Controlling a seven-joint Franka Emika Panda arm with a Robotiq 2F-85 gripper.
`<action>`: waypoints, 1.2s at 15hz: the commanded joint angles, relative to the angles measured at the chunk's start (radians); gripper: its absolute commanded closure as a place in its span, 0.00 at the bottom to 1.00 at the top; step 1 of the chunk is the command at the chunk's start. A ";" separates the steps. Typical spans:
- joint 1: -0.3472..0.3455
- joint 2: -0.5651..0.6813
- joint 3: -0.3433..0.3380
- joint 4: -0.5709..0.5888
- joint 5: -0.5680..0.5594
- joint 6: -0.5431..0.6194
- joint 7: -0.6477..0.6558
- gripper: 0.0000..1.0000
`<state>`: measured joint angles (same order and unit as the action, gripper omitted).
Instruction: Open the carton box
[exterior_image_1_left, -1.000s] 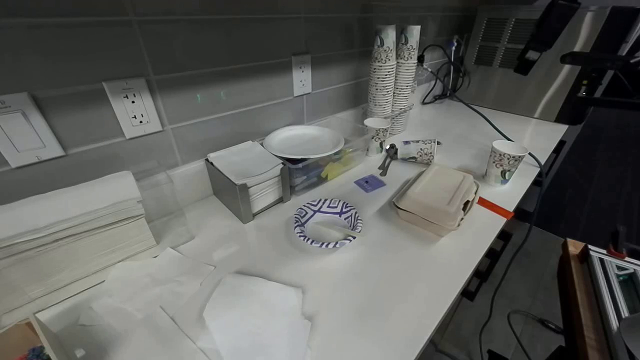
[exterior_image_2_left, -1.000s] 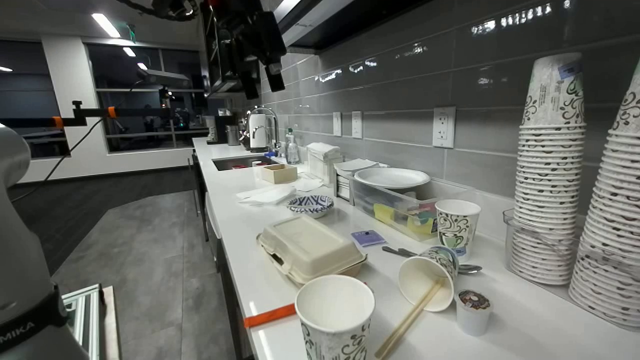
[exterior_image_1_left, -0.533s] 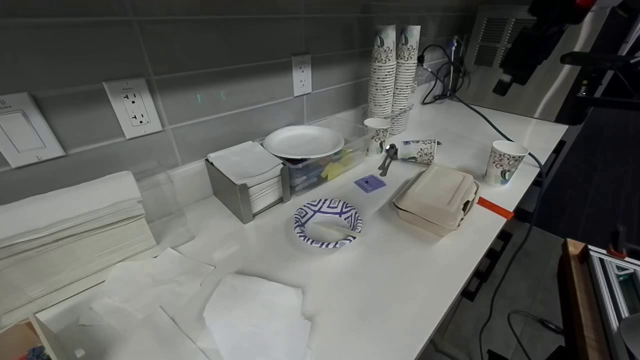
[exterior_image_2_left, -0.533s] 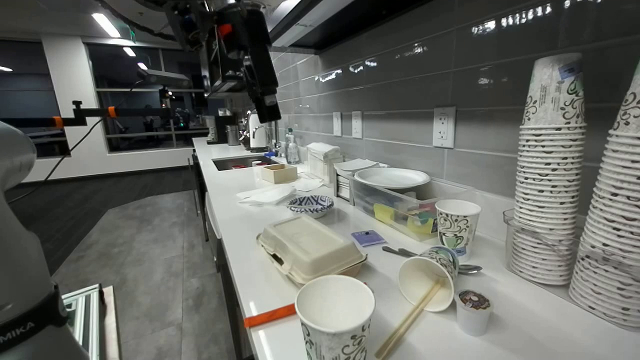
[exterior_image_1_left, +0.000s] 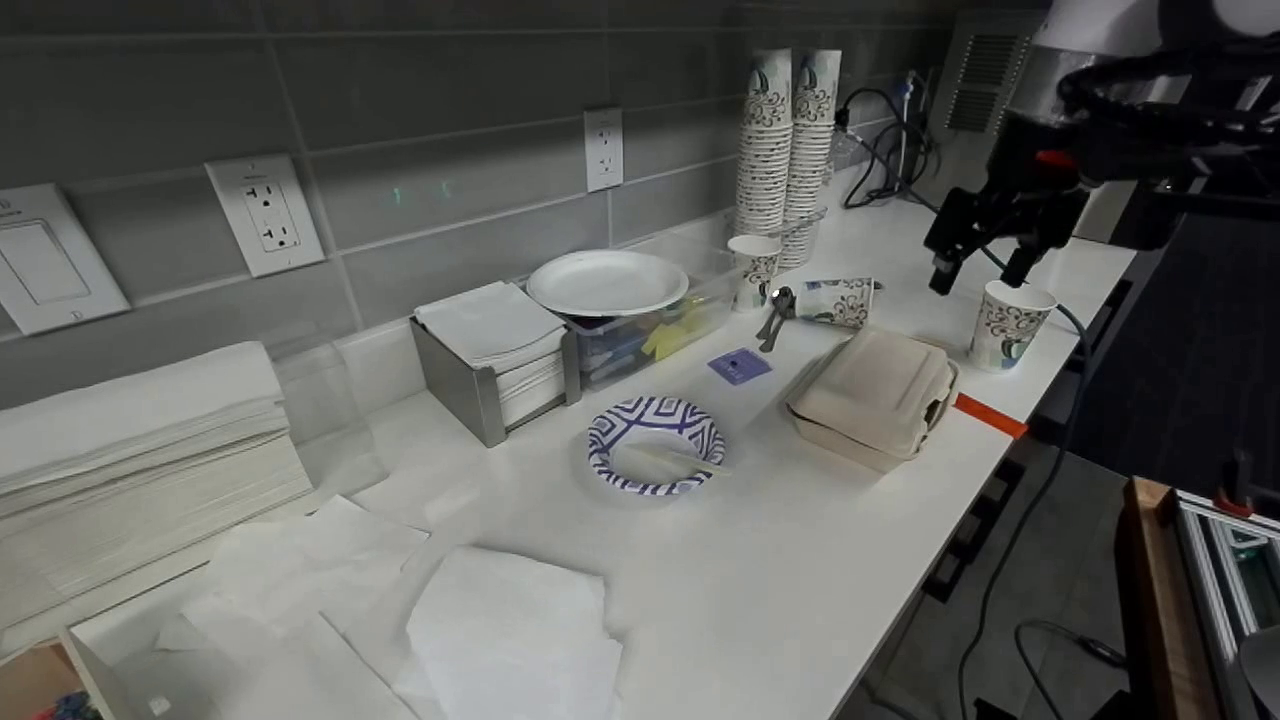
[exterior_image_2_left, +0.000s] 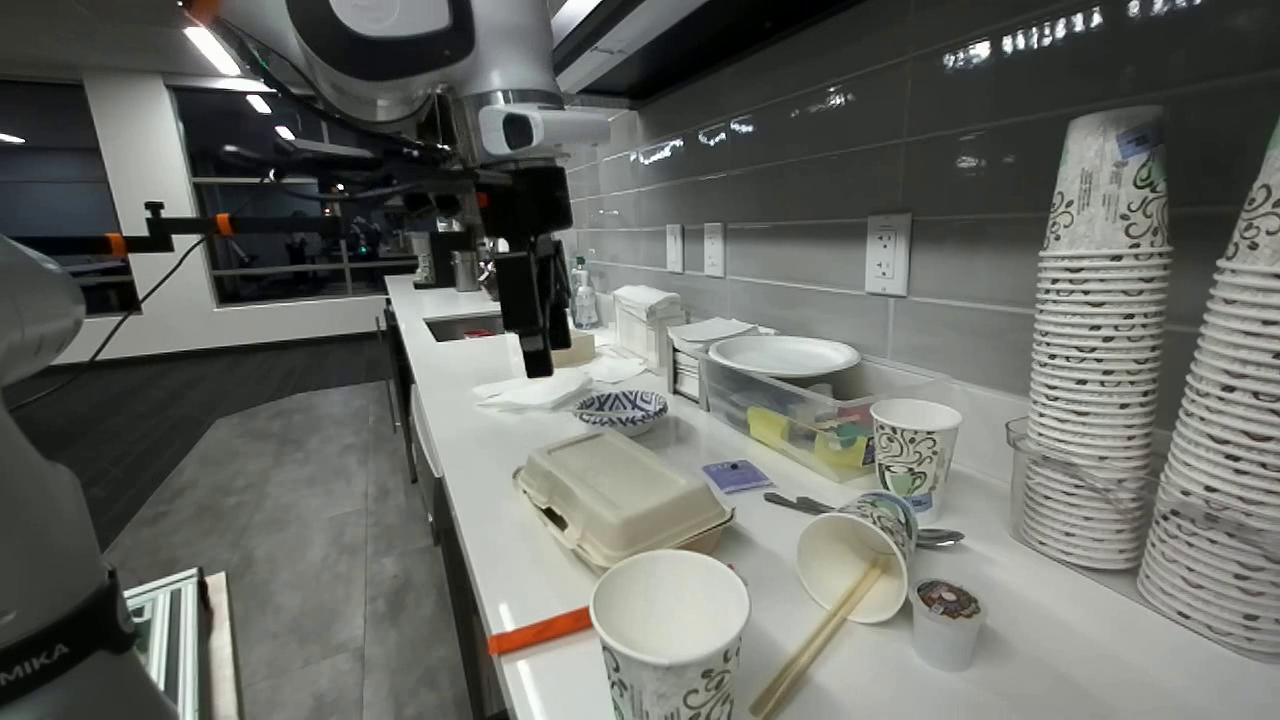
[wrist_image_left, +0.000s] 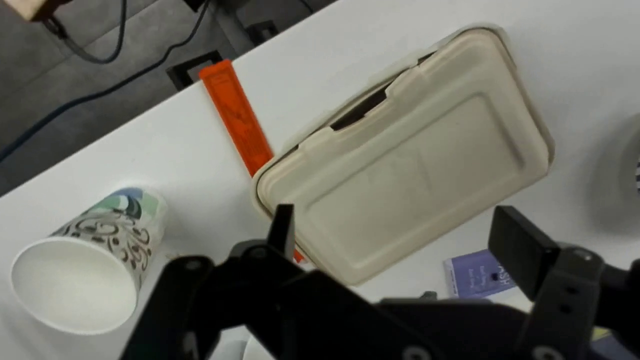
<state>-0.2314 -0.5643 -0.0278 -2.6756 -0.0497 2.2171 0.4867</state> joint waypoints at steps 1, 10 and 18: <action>-0.021 0.082 0.006 -0.059 0.094 0.148 0.112 0.00; -0.017 0.157 0.003 -0.080 0.163 0.324 0.151 0.00; -0.013 0.217 -0.013 -0.081 0.226 0.307 0.239 0.00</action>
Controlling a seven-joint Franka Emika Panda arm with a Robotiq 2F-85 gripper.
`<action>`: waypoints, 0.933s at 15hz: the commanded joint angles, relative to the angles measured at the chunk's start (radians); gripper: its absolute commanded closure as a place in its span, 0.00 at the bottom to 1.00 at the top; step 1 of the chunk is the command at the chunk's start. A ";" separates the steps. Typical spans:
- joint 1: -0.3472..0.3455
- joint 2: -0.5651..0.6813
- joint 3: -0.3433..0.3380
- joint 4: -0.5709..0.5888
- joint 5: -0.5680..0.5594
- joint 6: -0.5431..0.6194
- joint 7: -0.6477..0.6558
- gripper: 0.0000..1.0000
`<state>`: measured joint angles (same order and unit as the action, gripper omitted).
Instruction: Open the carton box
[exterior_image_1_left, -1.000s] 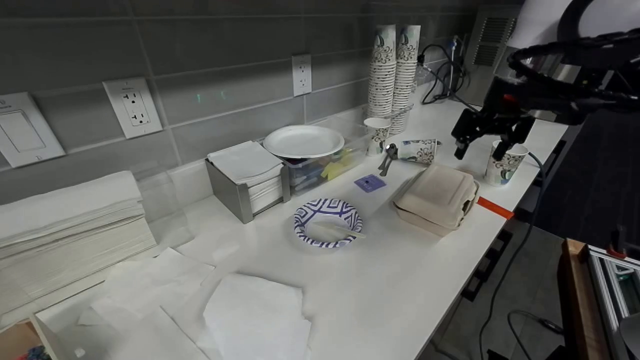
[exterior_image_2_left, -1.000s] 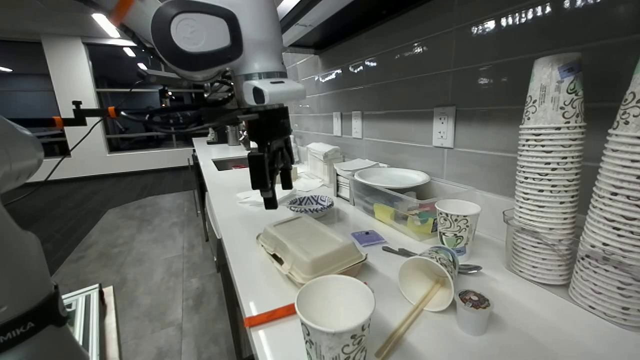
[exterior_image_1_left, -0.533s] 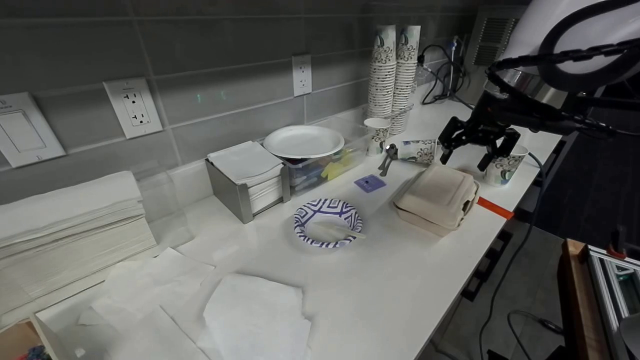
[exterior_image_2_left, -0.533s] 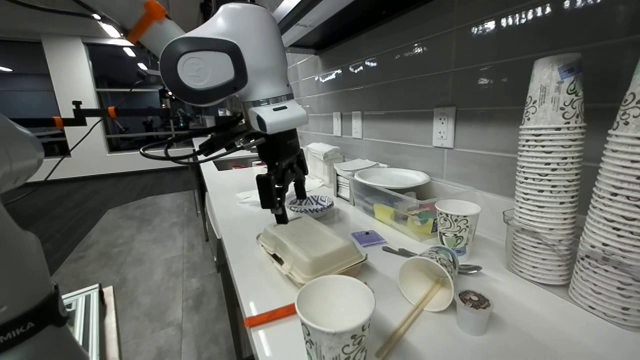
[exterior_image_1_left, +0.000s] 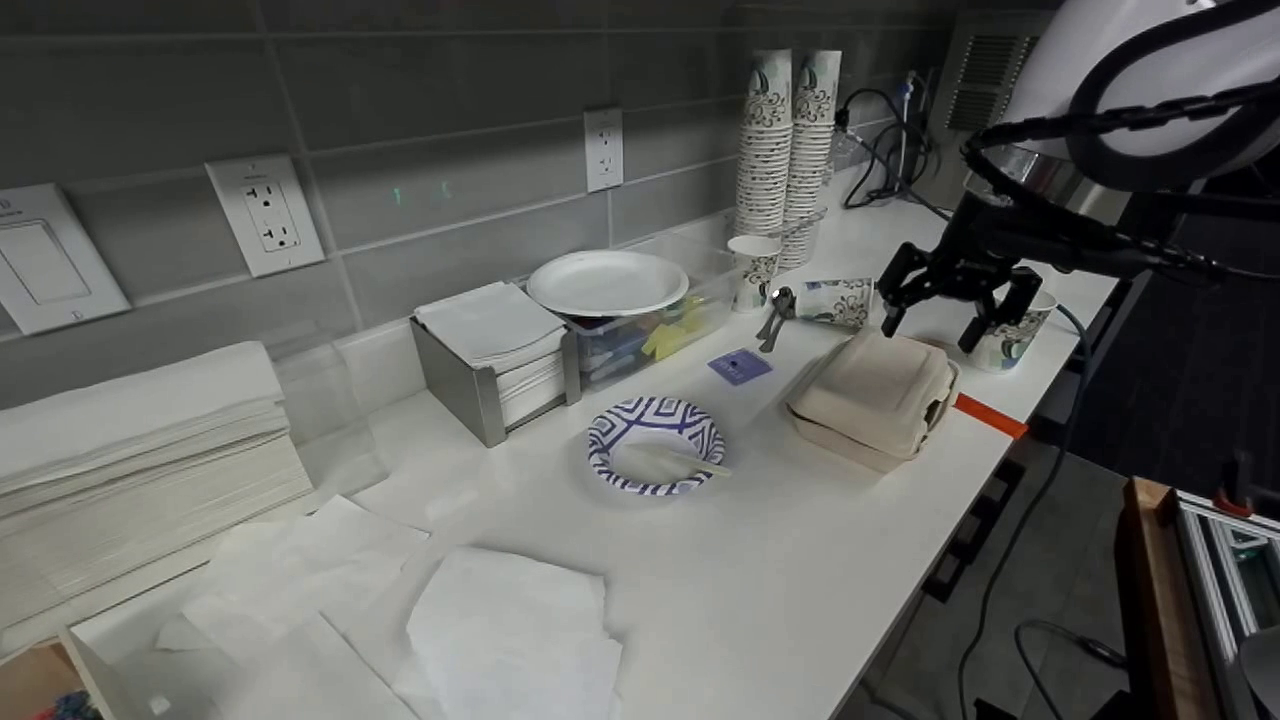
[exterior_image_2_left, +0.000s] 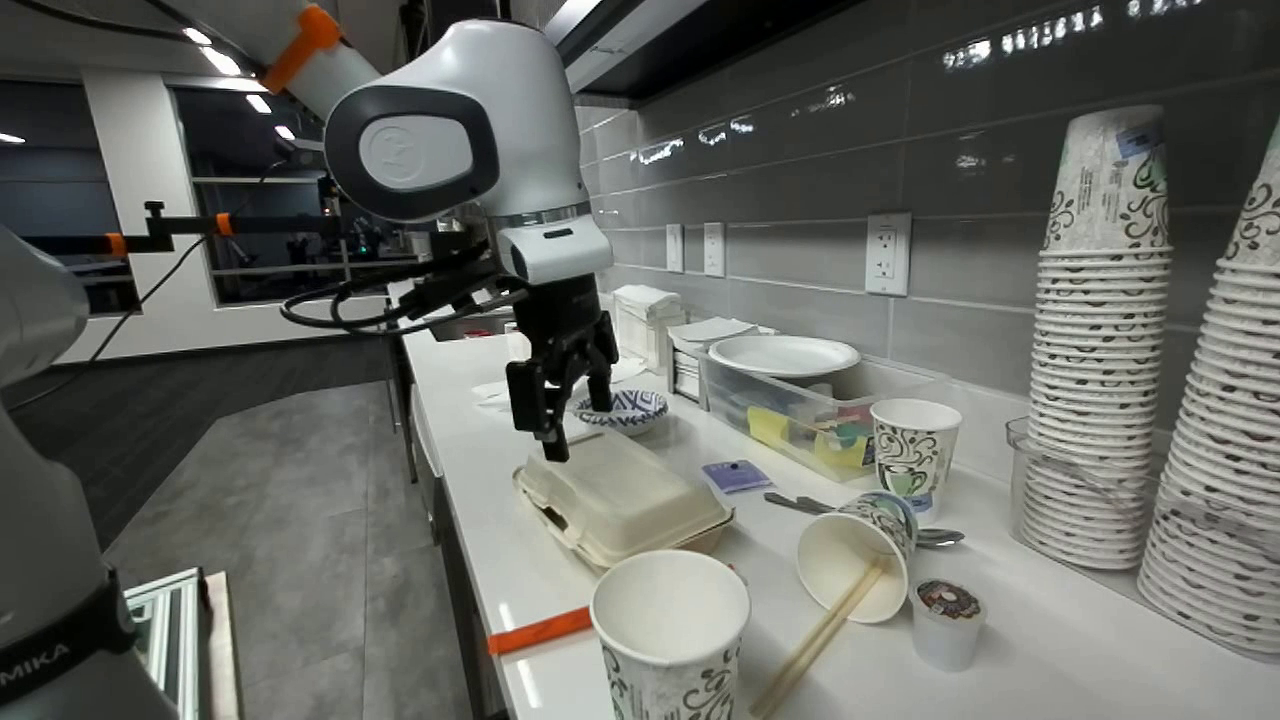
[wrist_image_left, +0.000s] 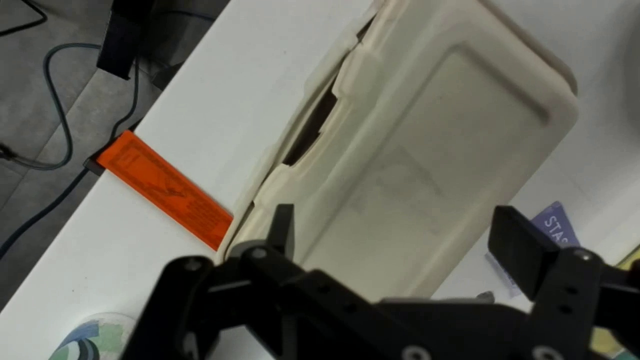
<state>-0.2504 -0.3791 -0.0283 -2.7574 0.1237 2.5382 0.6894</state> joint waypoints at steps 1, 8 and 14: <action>0.009 0.038 -0.022 0.001 0.072 -0.018 0.041 0.00; 0.054 0.131 -0.093 0.001 0.250 0.048 -0.034 0.00; 0.138 0.216 -0.103 0.002 0.466 0.210 -0.181 0.06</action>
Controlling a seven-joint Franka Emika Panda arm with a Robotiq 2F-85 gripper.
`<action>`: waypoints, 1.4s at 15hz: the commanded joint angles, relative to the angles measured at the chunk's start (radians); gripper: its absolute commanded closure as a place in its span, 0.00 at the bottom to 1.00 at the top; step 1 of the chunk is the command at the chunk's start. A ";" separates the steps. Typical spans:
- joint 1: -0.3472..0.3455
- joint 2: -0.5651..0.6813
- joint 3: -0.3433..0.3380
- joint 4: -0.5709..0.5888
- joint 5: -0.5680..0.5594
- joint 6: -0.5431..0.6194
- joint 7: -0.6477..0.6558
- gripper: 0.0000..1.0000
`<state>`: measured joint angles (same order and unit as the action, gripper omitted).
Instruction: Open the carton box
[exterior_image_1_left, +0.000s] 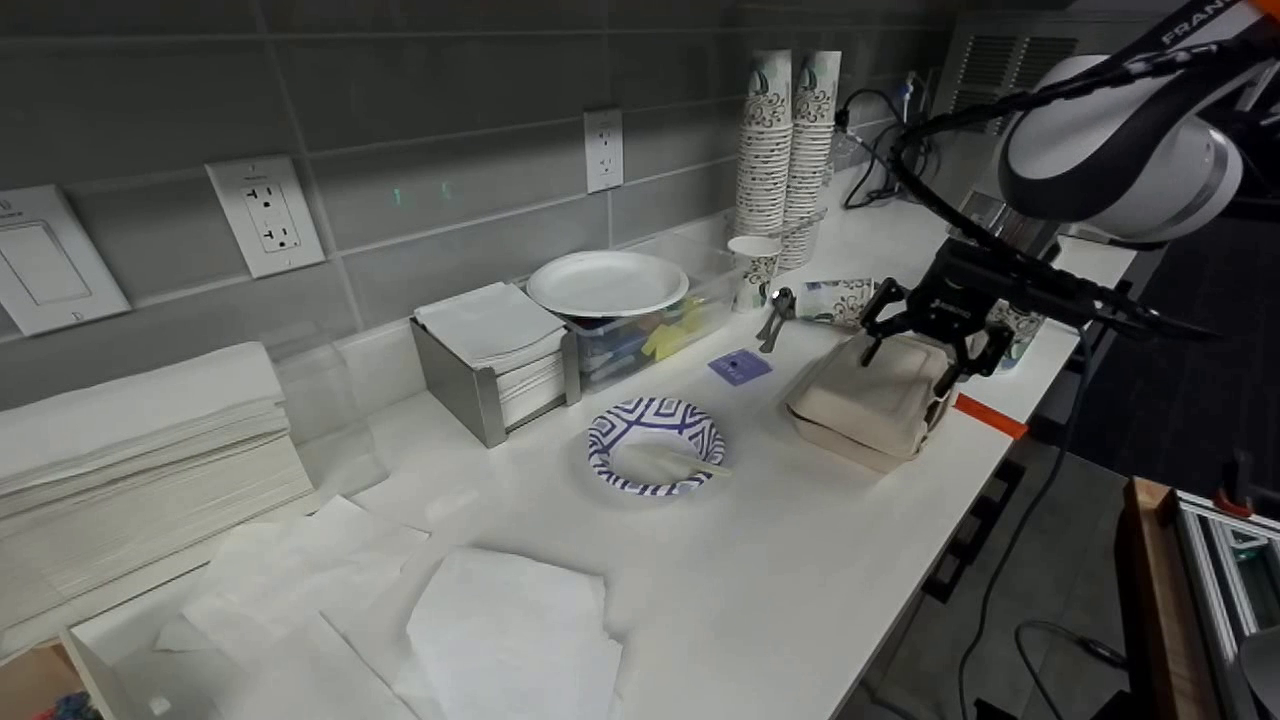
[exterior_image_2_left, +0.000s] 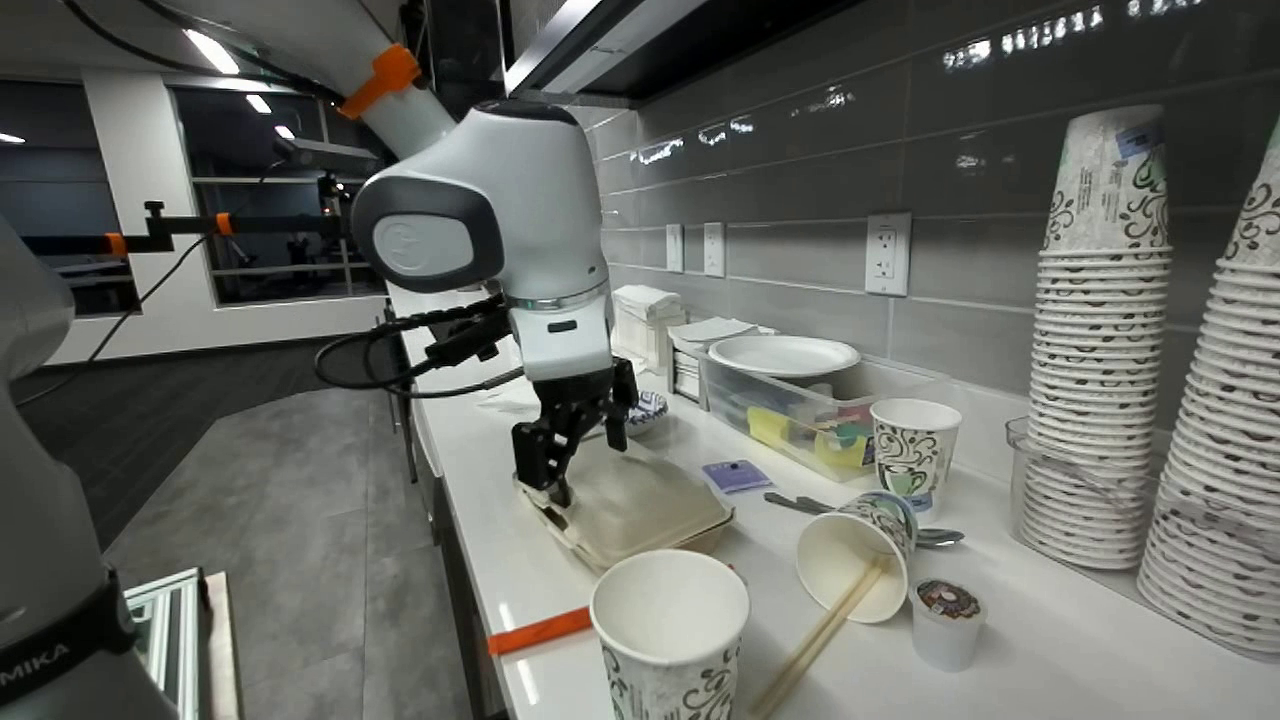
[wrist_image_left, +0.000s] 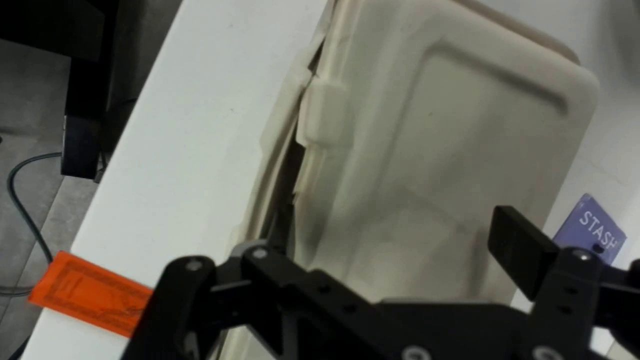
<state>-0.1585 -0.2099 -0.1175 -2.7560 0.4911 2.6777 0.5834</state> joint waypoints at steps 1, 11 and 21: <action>0.056 0.064 -0.012 0.000 0.126 0.101 -0.100 0.09; 0.039 0.022 0.014 -0.012 0.128 0.131 -0.197 0.82; -0.120 -0.108 0.133 0.024 -0.514 -0.113 0.054 0.75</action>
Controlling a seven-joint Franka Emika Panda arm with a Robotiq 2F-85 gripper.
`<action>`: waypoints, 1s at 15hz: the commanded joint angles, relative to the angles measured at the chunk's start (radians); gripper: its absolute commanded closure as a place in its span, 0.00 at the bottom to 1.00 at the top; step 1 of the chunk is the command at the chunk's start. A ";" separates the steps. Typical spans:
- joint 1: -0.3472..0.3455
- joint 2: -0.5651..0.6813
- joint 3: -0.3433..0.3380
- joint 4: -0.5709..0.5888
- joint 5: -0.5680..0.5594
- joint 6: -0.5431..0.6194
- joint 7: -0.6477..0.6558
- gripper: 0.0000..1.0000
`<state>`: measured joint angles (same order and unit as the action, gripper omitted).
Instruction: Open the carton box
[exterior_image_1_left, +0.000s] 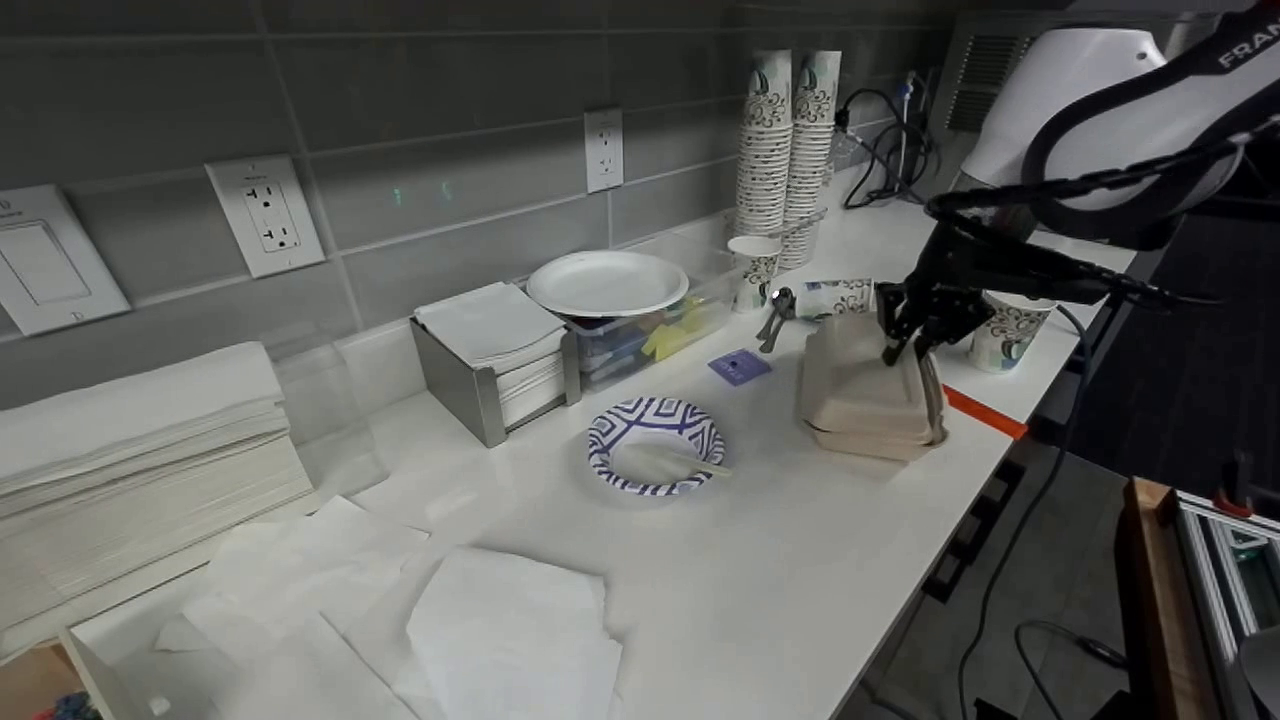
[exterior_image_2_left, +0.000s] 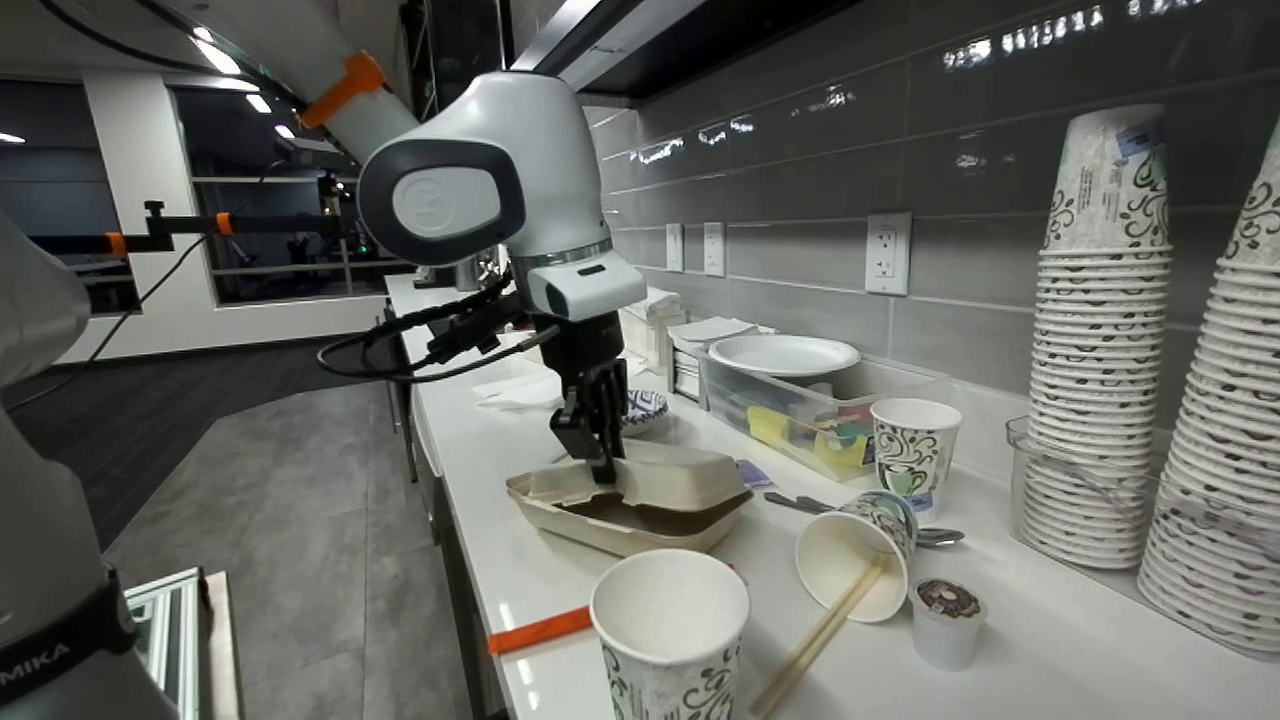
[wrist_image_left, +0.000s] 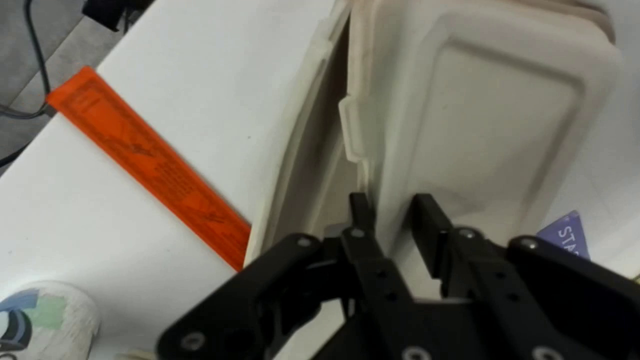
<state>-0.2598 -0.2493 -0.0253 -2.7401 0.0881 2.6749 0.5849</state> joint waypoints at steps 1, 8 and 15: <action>-0.013 -0.083 0.048 0.018 -0.130 -0.141 0.052 0.75; 0.012 -0.115 0.107 0.123 -0.235 -0.326 0.048 0.78; 0.019 -0.059 0.035 0.099 -0.182 -0.267 0.005 0.31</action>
<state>-0.2479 -0.3426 0.0479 -2.6227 -0.1206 2.3766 0.6033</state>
